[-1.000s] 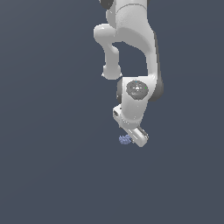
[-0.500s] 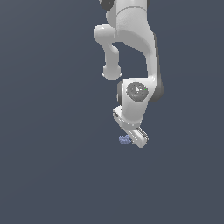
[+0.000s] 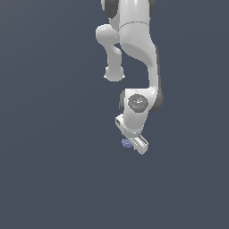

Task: Pick up the object and move it to a goal position.

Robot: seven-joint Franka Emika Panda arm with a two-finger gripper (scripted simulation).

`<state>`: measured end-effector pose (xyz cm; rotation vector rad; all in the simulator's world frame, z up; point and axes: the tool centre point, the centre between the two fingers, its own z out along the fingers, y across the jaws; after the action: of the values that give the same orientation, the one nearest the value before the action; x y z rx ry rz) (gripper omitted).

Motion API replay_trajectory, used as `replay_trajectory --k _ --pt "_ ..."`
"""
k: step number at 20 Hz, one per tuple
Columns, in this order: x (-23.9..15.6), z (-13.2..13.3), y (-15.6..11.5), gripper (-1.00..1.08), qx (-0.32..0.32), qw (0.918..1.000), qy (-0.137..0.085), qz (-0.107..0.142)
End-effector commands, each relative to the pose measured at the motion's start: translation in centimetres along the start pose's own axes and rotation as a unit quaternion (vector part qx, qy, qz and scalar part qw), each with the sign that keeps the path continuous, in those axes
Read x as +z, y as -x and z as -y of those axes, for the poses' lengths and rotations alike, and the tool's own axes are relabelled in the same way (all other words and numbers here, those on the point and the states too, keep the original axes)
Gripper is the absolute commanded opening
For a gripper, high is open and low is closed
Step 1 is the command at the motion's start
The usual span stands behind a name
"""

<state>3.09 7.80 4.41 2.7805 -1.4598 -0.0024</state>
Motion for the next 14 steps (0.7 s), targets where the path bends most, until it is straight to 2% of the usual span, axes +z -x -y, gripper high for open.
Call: replay_trajectory --k 1,2,3,14 --pt "0.27 0.12 -0.05 1.0 0.0 1.0 -0.001 0.0" --pt "0.26 0.14 -0.06 1.0 0.0 1.0 -0.001 0.0" --pt "0.26 0.14 -0.06 -1.0 0.0 1.0 -0.001 0.0" --pt "0.24 0.14 -0.05 -1.0 0.0 1.0 -0.001 0.0"
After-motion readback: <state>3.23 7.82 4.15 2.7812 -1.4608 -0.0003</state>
